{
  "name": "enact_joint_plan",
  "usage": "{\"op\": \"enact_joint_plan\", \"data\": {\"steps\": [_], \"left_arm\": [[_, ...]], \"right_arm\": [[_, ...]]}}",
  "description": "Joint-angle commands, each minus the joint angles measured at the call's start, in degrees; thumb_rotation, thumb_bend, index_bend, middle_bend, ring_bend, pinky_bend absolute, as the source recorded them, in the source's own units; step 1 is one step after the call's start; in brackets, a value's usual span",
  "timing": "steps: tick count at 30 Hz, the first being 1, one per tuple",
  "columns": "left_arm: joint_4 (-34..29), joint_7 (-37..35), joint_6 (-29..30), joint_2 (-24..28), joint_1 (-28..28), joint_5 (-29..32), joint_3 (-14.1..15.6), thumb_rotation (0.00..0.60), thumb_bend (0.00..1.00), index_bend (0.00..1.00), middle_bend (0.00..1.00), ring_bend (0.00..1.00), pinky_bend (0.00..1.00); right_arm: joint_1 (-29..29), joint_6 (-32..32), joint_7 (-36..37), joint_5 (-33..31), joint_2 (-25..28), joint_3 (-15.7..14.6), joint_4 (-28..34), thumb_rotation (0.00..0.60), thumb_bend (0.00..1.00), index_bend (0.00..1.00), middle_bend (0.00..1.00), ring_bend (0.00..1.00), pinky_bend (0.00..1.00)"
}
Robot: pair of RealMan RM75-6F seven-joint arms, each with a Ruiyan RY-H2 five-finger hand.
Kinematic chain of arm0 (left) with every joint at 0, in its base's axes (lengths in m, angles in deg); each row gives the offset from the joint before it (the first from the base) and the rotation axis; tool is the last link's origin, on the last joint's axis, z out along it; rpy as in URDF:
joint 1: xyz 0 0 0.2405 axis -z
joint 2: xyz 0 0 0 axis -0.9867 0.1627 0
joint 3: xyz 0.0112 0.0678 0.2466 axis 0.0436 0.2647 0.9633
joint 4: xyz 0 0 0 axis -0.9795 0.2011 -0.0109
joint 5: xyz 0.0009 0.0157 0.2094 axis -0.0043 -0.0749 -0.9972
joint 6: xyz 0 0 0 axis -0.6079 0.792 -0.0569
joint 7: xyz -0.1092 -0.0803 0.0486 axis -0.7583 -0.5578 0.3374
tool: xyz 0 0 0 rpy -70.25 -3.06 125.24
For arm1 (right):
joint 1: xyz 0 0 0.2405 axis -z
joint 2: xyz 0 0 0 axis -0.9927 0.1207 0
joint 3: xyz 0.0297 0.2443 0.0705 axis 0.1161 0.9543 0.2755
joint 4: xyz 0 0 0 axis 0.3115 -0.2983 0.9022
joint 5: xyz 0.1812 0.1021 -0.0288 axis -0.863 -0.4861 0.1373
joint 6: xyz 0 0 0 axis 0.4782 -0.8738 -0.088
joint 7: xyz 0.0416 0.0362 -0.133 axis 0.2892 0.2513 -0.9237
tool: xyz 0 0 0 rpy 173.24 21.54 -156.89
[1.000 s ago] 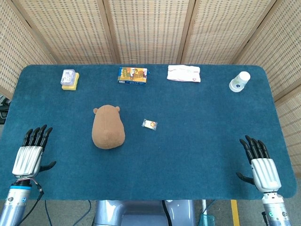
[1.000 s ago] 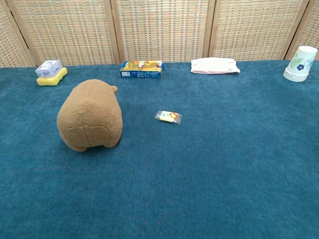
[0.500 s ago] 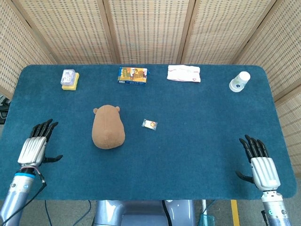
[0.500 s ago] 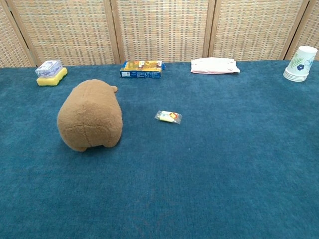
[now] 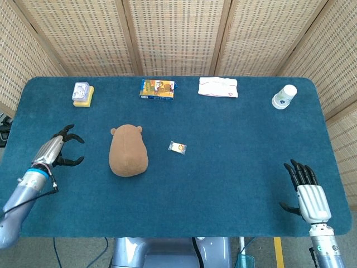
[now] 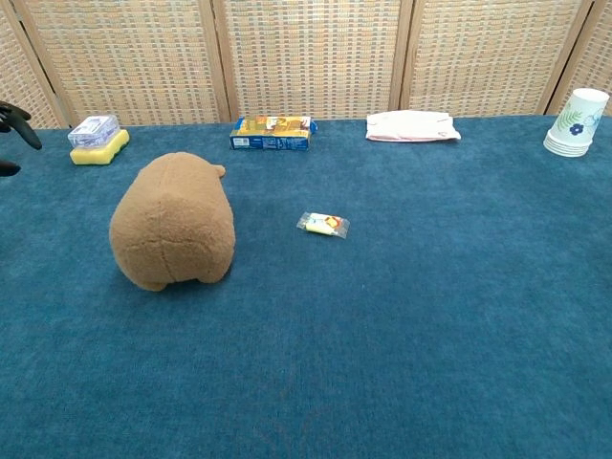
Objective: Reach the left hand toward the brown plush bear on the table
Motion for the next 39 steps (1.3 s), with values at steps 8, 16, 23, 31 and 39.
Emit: {"op": "enact_joint_plan", "data": {"steps": [8,16,23,31,39], "left_arm": [[16.89,-0.59,-17.38,-1.67,21.58,26.93,7.24,0.600,0.39,0.42,0.00,0.00,0.00],[27.73,-0.10,-22.38,-6.00,31.88,38.24,17.10,0.600,0.39,0.42,0.00,0.00,0.00],[35.25,-2.96,-27.38,-10.85,35.09,43.34,21.91,0.600,0.39,0.42,0.00,0.00,0.00],[40.39,-5.98,-29.17,-14.08,36.97,43.25,25.44,0.600,0.39,0.44,0.00,0.00,0.00],[45.29,-8.90,-31.39,-17.83,38.86,43.13,27.83,0.600,0.40,0.45,0.00,0.00,0.00]], "right_arm": [[-0.01,-0.08,1.08,-0.99,0.06,0.67,-0.67,0.600,0.10,0.01,0.00,0.00,0.00],[-0.24,0.48,0.94,-1.69,-0.63,0.87,-1.73,0.600,0.10,0.01,0.00,0.00,0.00],[-0.55,1.25,1.28,-2.41,-1.09,1.08,-2.51,0.600,0.10,0.01,0.00,0.00,0.00],[-0.74,1.11,1.19,-2.03,-1.30,1.10,-2.63,0.600,0.10,0.01,0.00,0.00,0.00],[-0.39,0.64,1.34,-2.10,-1.23,0.98,-2.72,0.600,0.10,0.01,0.00,0.00,0.00]]}}
